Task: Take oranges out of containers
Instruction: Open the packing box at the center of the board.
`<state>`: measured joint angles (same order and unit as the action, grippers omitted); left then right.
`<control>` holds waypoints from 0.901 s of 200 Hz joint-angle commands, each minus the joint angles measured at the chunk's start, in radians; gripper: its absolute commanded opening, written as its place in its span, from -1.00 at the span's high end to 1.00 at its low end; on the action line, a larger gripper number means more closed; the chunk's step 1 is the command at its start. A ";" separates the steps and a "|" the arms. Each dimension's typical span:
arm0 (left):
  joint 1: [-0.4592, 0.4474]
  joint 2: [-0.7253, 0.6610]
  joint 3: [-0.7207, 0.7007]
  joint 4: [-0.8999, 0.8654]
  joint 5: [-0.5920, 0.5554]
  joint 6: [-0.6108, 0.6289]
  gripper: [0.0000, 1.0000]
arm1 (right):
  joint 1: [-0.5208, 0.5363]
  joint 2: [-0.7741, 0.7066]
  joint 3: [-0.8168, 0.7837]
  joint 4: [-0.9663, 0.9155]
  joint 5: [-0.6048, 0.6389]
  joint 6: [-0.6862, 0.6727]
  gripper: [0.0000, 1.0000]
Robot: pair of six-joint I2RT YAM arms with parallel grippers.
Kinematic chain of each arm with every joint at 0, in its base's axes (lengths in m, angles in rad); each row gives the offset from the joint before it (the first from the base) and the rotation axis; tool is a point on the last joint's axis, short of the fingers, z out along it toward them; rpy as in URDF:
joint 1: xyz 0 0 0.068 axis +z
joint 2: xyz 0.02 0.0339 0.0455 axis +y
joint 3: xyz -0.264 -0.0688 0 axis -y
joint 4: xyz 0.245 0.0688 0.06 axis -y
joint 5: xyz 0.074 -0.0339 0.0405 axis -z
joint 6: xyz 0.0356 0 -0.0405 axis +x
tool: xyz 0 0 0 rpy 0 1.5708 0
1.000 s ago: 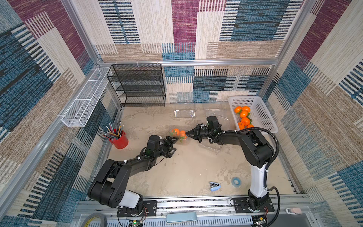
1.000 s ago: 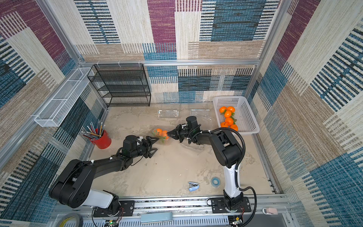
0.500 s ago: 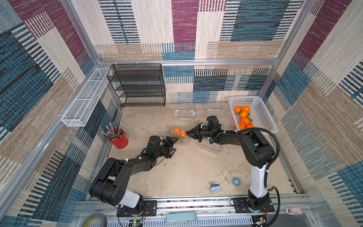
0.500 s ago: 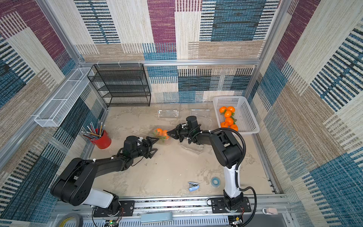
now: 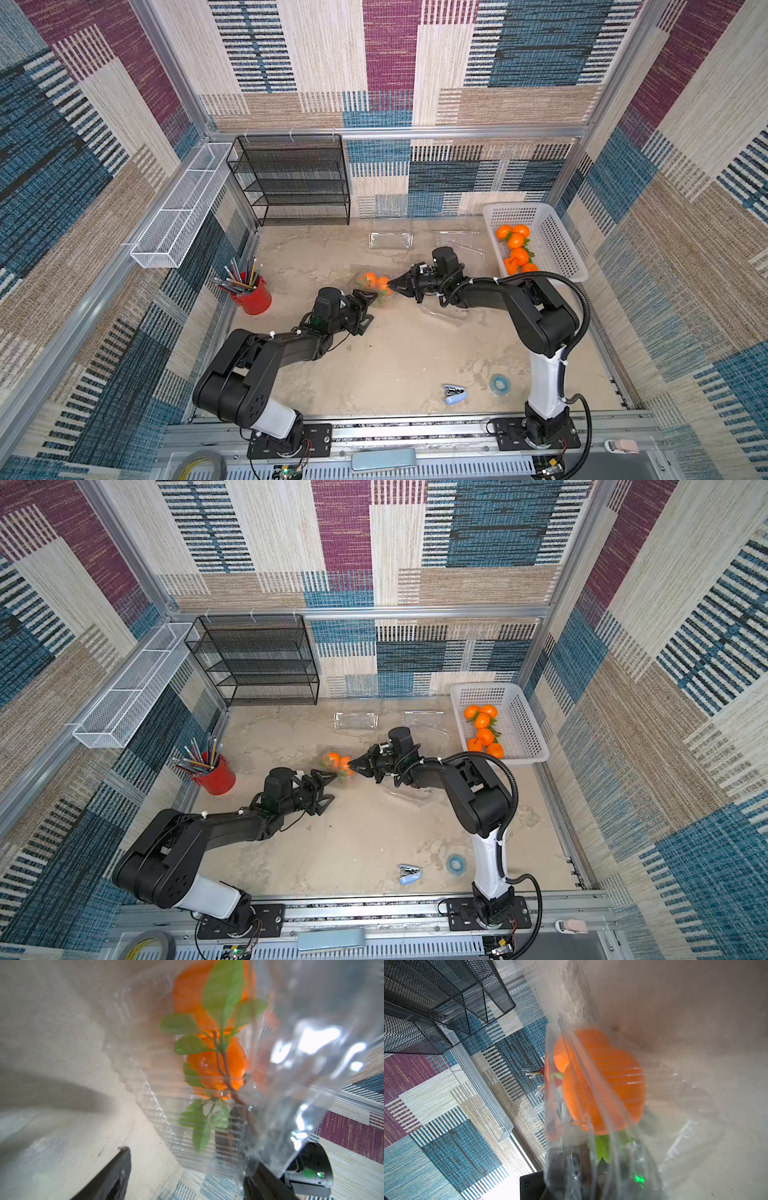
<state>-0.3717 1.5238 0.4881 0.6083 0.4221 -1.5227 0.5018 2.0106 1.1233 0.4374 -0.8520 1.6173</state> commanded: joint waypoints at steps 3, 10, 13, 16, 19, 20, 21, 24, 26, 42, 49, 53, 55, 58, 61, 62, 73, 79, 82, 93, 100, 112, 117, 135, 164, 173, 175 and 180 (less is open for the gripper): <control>0.000 -0.002 -0.005 0.015 -0.008 -0.011 -0.63 | 0.013 -0.004 -0.014 0.082 -0.023 0.065 0.68; -0.001 -0.004 -0.008 0.015 -0.008 -0.010 -0.63 | 0.014 -0.006 -0.017 0.091 -0.023 0.074 0.68; 0.000 -0.005 -0.008 0.015 -0.008 -0.009 -0.63 | 0.015 -0.007 -0.018 0.093 -0.023 0.077 0.68; 0.000 -0.005 -0.008 0.015 -0.008 -0.009 -0.63 | 0.015 -0.007 -0.019 0.097 -0.021 0.080 0.68; -0.001 -0.007 -0.008 0.015 -0.009 -0.007 -0.63 | 0.015 -0.009 -0.021 0.098 -0.020 0.083 0.68; -0.001 -0.007 -0.008 -0.004 -0.009 -0.008 -0.63 | 0.015 -0.009 -0.022 0.099 -0.020 0.083 0.68; -0.001 -0.007 -0.009 -0.013 -0.010 -0.006 -0.63 | 0.016 -0.010 -0.022 0.101 -0.020 0.084 0.68; 0.000 -0.008 -0.008 -0.025 -0.010 -0.005 -0.63 | 0.015 -0.010 -0.023 0.104 -0.019 0.089 0.68; 0.000 -0.009 -0.008 -0.029 -0.009 -0.004 -0.63 | 0.016 -0.011 -0.027 0.106 -0.018 0.091 0.68; 0.000 -0.020 -0.003 -0.074 -0.012 0.013 -0.63 | 0.017 -0.019 -0.048 0.131 -0.012 0.115 0.68; -0.002 -0.026 0.000 -0.099 -0.013 0.021 -0.62 | 0.017 -0.022 -0.057 0.141 -0.011 0.123 0.68; -0.003 -0.029 -0.002 -0.107 -0.015 0.023 -0.62 | 0.017 -0.023 -0.063 0.146 -0.008 0.128 0.68; -0.002 -0.031 -0.003 -0.110 -0.017 0.023 -0.62 | 0.018 -0.024 -0.067 0.149 -0.006 0.131 0.68; -0.001 -0.034 -0.005 -0.111 -0.020 0.023 -0.62 | 0.019 -0.025 -0.070 0.152 -0.006 0.134 0.68; -0.004 -0.035 -0.009 -0.111 -0.023 0.023 -0.63 | 0.019 -0.026 -0.074 0.156 -0.005 0.138 0.68; -0.004 -0.037 -0.010 -0.111 -0.023 0.023 -0.63 | 0.020 -0.027 -0.075 0.157 -0.004 0.139 0.68; -0.004 -0.044 -0.021 -0.118 -0.029 0.022 -0.62 | 0.022 -0.030 -0.088 0.168 -0.002 0.150 0.68; -0.004 -0.048 -0.024 -0.124 -0.033 0.025 -0.62 | 0.024 -0.030 -0.092 0.172 -0.002 0.154 0.68; -0.004 -0.050 -0.026 -0.127 -0.033 0.026 -0.62 | 0.025 -0.030 -0.094 0.174 -0.003 0.156 0.68; -0.005 -0.053 -0.031 -0.138 -0.036 0.031 -0.62 | 0.027 -0.031 -0.101 0.182 -0.003 0.164 0.68; -0.006 -0.054 -0.034 -0.141 -0.037 0.032 -0.62 | 0.030 -0.032 -0.106 0.191 -0.001 0.171 0.68; -0.005 -0.054 -0.038 -0.141 -0.039 0.032 -0.62 | 0.032 -0.031 -0.112 0.206 0.000 0.183 0.67; -0.006 -0.055 -0.039 -0.142 -0.040 0.033 -0.62 | 0.034 -0.031 -0.114 0.212 -0.001 0.188 0.67; -0.009 -0.056 -0.044 -0.147 -0.042 0.033 -0.63 | 0.038 -0.032 -0.114 0.217 0.001 0.194 0.66; -0.010 -0.063 -0.047 -0.167 -0.047 0.038 -0.62 | 0.043 -0.036 -0.120 0.233 0.001 0.211 0.65; -0.010 -0.066 -0.050 -0.170 -0.048 0.040 -0.62 | 0.045 -0.036 -0.123 0.243 0.002 0.218 0.65; -0.010 -0.066 -0.049 -0.170 -0.049 0.040 -0.62 | 0.046 -0.036 -0.124 0.245 0.002 0.220 0.65; -0.010 -0.066 -0.049 -0.171 -0.048 0.041 -0.62 | 0.048 -0.035 -0.126 0.249 0.002 0.223 0.65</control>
<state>-0.3801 1.4612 0.4461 0.5079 0.3912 -1.5108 0.5415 1.9842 1.0027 0.6090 -0.8268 1.7840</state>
